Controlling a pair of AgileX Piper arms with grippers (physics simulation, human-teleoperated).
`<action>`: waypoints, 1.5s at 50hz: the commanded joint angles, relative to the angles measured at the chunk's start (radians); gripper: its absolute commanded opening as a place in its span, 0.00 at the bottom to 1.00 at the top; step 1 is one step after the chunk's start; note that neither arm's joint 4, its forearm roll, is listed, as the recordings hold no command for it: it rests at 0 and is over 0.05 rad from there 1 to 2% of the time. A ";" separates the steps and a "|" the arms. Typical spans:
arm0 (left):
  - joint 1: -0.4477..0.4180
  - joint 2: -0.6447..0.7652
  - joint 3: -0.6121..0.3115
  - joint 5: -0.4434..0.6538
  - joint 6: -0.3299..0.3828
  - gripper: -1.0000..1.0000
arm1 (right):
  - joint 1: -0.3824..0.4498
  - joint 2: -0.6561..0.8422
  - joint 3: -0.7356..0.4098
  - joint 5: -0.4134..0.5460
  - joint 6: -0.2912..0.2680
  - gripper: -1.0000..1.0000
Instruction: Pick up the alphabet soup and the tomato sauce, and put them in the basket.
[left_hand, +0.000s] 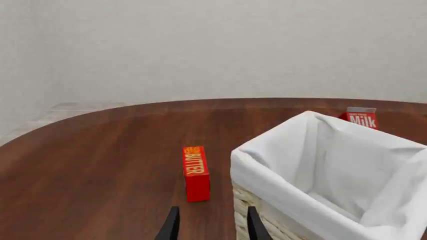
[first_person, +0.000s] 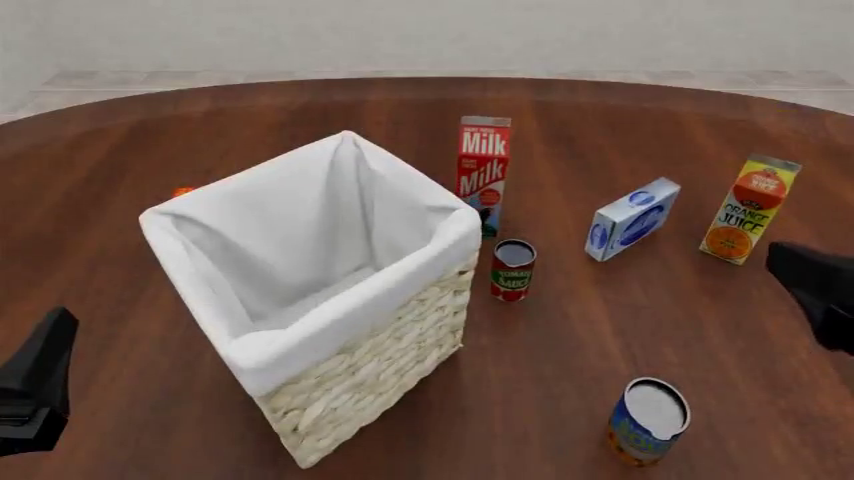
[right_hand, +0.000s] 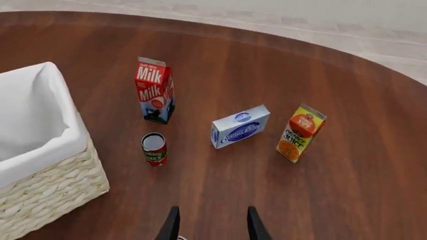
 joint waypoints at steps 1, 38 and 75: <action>0.000 0.000 0.000 0.000 0.000 1.00 | 0.015 0.031 -0.021 0.079 0.028 1.00; 0.000 0.000 0.000 0.000 0.000 1.00 | 0.068 0.037 0.054 0.164 0.025 1.00; 0.000 0.000 0.000 0.000 0.000 1.00 | 0.172 0.097 0.174 0.046 0.114 1.00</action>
